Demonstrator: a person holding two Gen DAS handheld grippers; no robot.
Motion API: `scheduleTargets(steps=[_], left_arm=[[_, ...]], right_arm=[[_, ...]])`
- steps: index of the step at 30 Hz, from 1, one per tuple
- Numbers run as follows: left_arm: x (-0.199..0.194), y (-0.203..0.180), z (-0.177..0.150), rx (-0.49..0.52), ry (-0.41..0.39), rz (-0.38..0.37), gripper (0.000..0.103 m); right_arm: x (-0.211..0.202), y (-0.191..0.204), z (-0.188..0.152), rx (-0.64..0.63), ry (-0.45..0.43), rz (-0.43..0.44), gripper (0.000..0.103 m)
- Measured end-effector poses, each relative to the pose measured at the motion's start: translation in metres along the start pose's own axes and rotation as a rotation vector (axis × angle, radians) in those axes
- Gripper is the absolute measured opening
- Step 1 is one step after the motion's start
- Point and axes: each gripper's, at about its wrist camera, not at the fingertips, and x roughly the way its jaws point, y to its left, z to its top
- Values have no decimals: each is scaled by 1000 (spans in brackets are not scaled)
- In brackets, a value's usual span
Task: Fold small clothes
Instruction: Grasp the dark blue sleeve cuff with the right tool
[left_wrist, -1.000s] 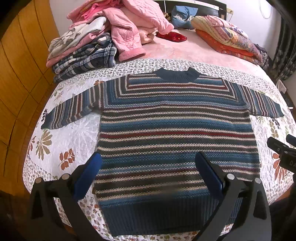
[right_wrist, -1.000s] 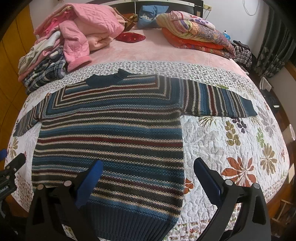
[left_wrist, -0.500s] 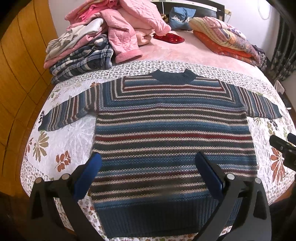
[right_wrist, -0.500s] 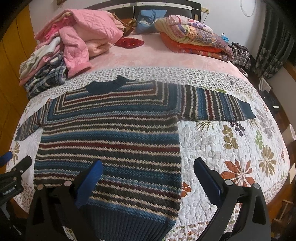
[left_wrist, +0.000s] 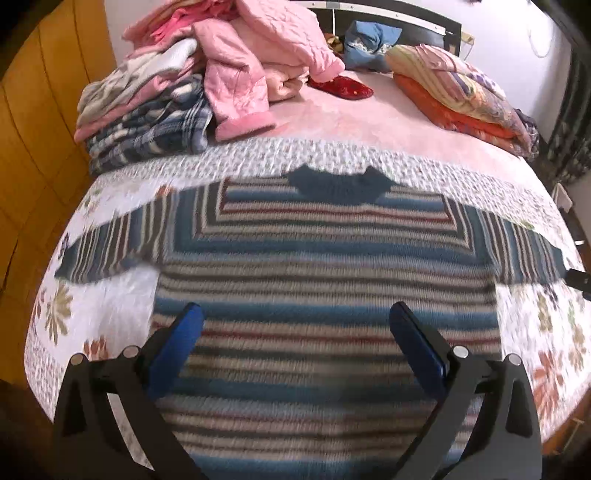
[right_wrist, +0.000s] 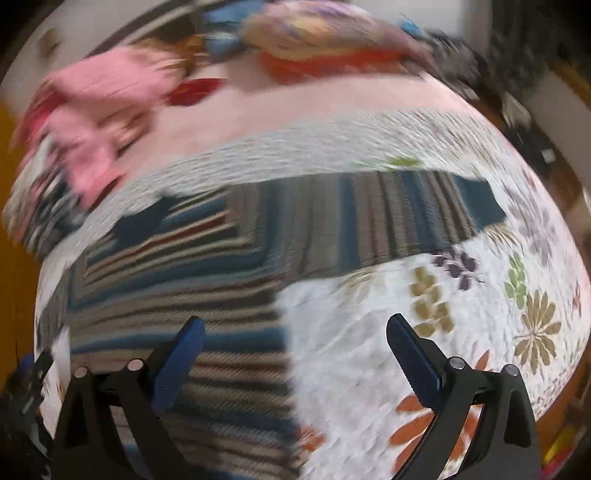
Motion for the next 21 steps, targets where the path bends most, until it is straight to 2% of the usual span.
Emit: scheduleTargets(steps=[2, 3, 5, 7, 9, 10, 13, 15, 16, 19, 21], left_arm=[[18, -14, 16, 23, -15, 0, 100], [27, -19, 22, 28, -14, 2, 100], [41, -27, 28, 25, 2, -25, 100], [58, -35, 34, 36, 22, -48, 100], [71, -42, 37, 57, 25, -54, 100], [79, -46, 40, 65, 27, -55, 100], [103, -52, 45, 55, 51, -70, 100], [120, -54, 46, 48, 80, -76, 100], [124, -55, 45, 47, 87, -75, 100], [141, -55, 44, 42, 107, -66, 100], [145, -53, 44, 31, 113, -64, 100]], right_arm=[[20, -36, 22, 42, 11, -43, 99], [32, -63, 36, 71, 16, -104, 99], [51, -105, 53, 130, 41, -136, 99], [67, -152, 66, 229, 55, -129, 99], [84, -198, 75, 318, 72, -101, 94], [90, -211, 79, 336, 79, -90, 94], [113, -243, 86, 392, 110, -79, 93], [126, -256, 85, 415, 130, -78, 89], [133, -261, 87, 423, 150, -65, 84], [145, -265, 90, 436, 159, -32, 76], [149, -263, 93, 428, 152, -46, 68]])
